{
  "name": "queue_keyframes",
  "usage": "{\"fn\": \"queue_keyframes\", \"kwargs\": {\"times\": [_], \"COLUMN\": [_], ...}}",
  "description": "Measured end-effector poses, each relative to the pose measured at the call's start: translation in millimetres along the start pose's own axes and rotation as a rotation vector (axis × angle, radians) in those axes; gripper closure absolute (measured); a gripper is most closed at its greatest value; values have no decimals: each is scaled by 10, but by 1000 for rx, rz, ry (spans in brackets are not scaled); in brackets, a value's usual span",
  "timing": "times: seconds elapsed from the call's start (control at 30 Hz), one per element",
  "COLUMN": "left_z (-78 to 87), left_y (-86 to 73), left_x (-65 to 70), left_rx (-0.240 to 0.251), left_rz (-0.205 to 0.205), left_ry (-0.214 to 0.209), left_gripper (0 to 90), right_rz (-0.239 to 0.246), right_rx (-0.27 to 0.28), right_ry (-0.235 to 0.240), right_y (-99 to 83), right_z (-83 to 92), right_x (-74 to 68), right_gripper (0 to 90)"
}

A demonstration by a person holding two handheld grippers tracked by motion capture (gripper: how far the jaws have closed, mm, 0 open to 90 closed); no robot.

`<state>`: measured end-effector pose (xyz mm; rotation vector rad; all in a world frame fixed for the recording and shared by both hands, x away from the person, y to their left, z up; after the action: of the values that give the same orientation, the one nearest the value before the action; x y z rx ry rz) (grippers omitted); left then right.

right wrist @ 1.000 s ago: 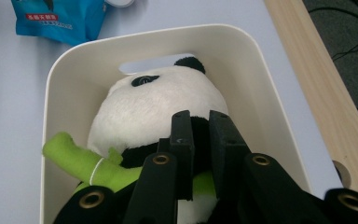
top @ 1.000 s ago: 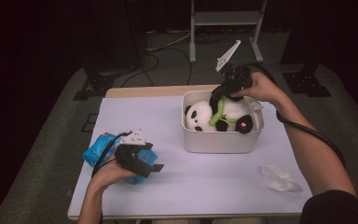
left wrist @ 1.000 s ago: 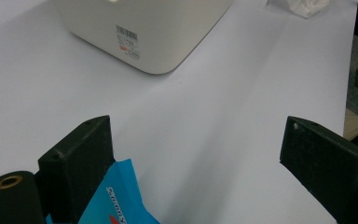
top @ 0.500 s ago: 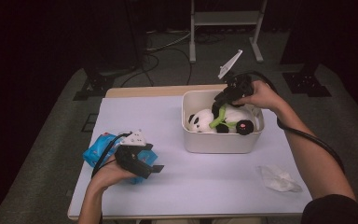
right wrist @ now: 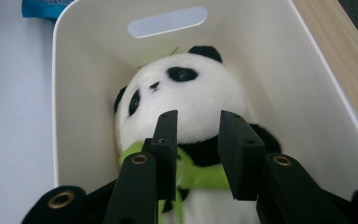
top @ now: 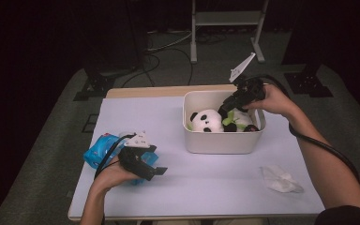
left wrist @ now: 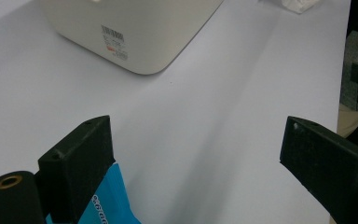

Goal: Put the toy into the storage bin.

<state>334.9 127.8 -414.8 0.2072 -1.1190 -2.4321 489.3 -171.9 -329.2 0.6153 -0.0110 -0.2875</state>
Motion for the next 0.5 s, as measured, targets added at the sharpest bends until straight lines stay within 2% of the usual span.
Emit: {"fn": "queue_keyframes", "kwargs": {"times": [0.37, 0.5], "left_z": [-9, -12], "left_y": [13, 30], "left_x": [8, 18], "left_rx": [2, 7], "left_rz": [-8, -8], "left_ry": [-3, -2], "left_gripper": [87, 87], "right_rz": [-24, -34], "right_rx": [31, 58], "right_ry": [9, 10], "right_y": [-162, -208], "right_z": [44, 69], "right_x": [-98, -131], "right_gripper": [650, 636]}}
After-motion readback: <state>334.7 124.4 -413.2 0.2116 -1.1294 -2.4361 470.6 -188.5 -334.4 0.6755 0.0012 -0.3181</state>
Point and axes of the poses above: each handheld gripper's, and its own axes: z roughly backward along the jaws, y roughly out of its top, x roughly to its right, the point moved 6 cm from there along -z, roughly forward along the jaws, and after that the axes turned 2 degrees about y, right-handed, at the moved point
